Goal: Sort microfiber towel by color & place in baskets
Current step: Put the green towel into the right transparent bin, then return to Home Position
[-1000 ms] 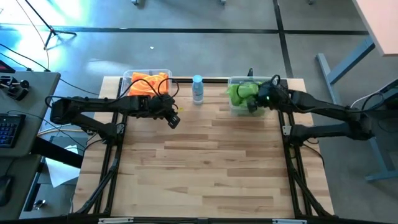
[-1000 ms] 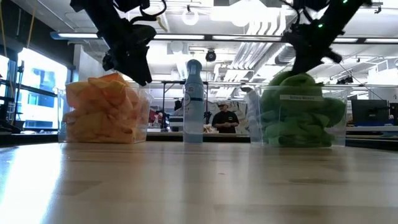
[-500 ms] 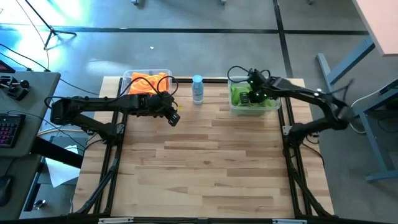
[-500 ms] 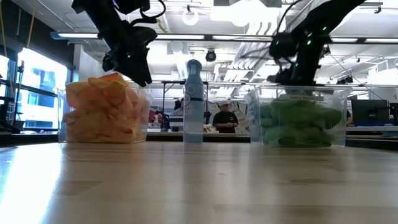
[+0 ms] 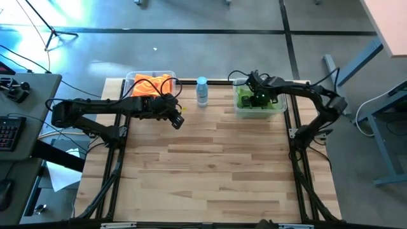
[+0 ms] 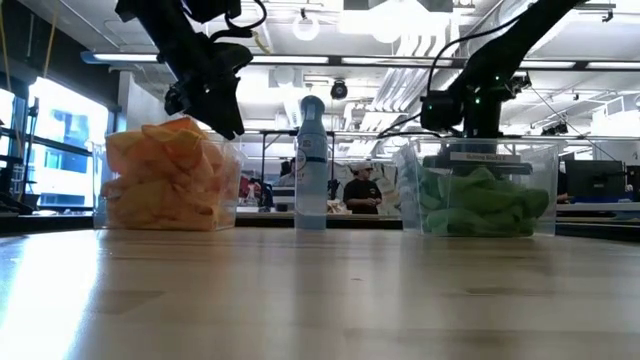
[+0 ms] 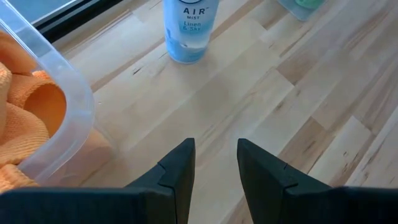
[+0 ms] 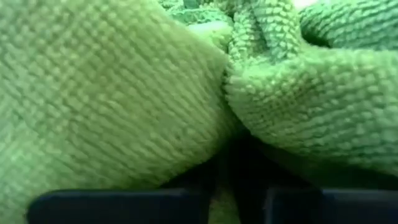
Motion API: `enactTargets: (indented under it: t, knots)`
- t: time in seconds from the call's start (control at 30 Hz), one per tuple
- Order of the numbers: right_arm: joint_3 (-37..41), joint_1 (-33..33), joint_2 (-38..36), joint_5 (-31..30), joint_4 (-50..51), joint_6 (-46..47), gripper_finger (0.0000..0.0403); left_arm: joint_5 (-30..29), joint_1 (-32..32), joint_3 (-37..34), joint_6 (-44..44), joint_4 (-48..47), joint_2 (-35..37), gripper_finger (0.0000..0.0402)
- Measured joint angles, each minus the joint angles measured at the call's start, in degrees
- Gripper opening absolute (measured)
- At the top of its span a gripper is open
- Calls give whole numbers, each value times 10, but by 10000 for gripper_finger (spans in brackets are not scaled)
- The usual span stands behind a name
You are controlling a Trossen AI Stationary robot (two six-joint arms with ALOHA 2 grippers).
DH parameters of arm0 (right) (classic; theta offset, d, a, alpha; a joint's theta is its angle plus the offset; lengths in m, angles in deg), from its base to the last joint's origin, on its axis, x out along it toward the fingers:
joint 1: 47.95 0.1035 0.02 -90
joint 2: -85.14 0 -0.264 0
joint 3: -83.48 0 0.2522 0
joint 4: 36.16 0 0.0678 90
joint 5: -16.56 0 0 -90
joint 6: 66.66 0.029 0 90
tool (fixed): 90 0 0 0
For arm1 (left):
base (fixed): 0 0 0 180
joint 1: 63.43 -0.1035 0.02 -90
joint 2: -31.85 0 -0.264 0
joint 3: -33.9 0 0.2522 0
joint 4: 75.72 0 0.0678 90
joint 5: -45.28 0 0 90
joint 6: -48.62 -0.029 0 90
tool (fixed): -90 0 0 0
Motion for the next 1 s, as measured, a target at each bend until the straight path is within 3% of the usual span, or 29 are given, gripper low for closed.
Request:
enactTargets:
  t: [0.27,0.47,0.7,0.83,1.0]
  knots:
    - [3,0,-96,0,6,1,121,0,0,0,0,0,0,110]
    - [3,1,-203,-1,34,-1,126,-1,-1,0,-4,2,0,110]
    - [3,18,-329,-18,38,0,126,-2,-8,0,-103,2,0,110]
    - [2,58,-374,-32,37,-4,116,5,-8,0,-111,2,0,95]
    - [2,152,-407,-88,22,-22,53,24,4,0,-164,2,0,17]
